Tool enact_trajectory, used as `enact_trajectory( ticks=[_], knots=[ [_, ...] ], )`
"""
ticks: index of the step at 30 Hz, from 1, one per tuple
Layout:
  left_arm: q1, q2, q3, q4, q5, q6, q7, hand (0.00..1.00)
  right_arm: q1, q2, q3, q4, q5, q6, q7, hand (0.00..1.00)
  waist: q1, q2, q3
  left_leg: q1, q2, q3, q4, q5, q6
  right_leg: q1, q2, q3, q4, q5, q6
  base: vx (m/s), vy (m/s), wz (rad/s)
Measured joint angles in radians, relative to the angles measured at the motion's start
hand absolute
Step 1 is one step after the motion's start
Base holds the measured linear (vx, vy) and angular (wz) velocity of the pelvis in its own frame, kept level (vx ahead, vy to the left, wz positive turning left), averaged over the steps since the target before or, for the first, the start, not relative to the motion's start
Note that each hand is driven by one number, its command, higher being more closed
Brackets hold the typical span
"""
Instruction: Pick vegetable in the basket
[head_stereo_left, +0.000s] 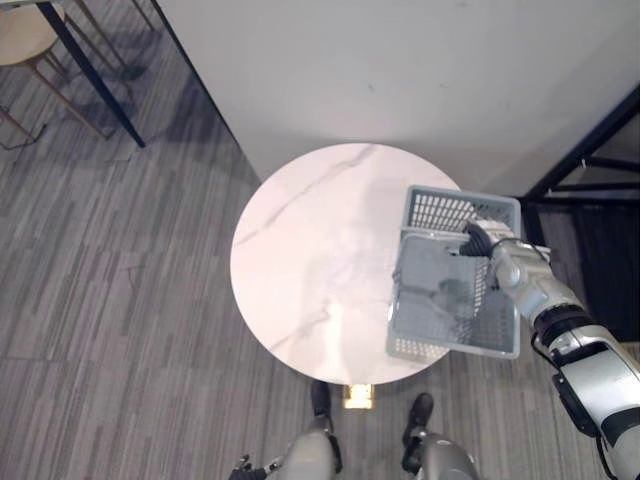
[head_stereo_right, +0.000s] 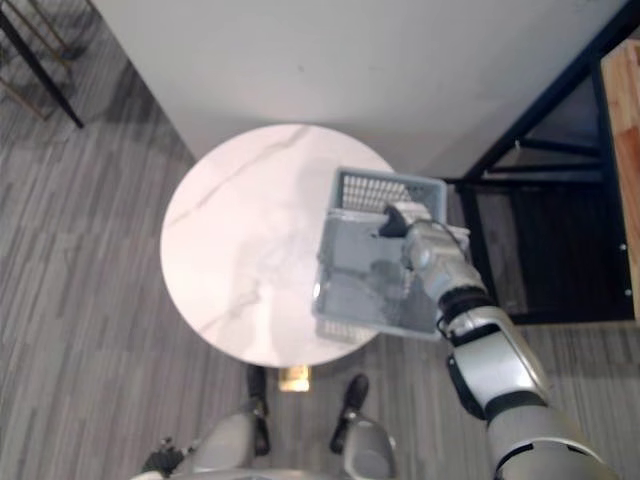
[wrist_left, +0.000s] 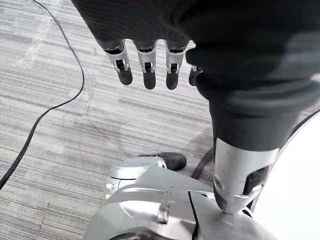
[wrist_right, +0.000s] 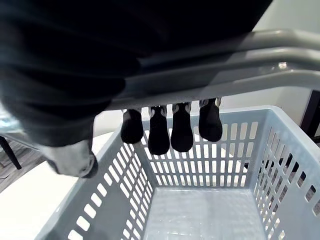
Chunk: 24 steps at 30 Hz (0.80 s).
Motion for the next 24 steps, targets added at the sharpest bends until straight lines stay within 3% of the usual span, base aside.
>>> enact_trajectory(
  ticks=[7,12,21,24],
  knots=[
    [-0.002,0.001,-0.003,-0.001,0.003,0.001,0.003,0.0,0.037,-0.002,0.053,-0.01,-0.008,-0.006,0.007,1.0,0.0,-0.003,-0.002,0.026,0.0,-0.003,0.0,0.0,-0.001,0.031,0.0,-0.002,-0.002,0.0,0.0,0.01,0.002,0.01],
    [-0.002,0.012,-0.012,-0.003,0.027,0.002,0.001,0.0,0.066,-0.042,0.151,-0.069,-0.008,-0.039,0.058,1.0,-0.001,-0.014,-0.008,0.039,0.002,-0.002,0.0,0.0,-0.001,0.041,0.001,0.0,0.0,0.0,0.0,0.0,0.0,0.0],
    [0.005,0.057,-0.02,0.001,0.057,0.009,-0.005,0.0,0.224,-0.145,0.263,-0.397,0.034,-0.108,0.127,1.0,-0.021,-0.08,-0.066,0.068,0.001,0.03,0.002,-0.001,-0.002,0.051,0.001,0.034,-0.006,0.008,0.002,0.01,0.005,-0.09],
    [0.006,0.065,-0.021,0.004,0.075,0.018,-0.009,0.0,0.262,-0.196,0.266,-0.481,0.052,-0.122,0.133,1.0,-0.03,-0.083,-0.095,0.069,-0.001,0.034,0.002,-0.001,-0.001,0.052,0.0,0.044,-0.016,0.018,0.005,-0.01,0.01,-0.13]
  ],
)
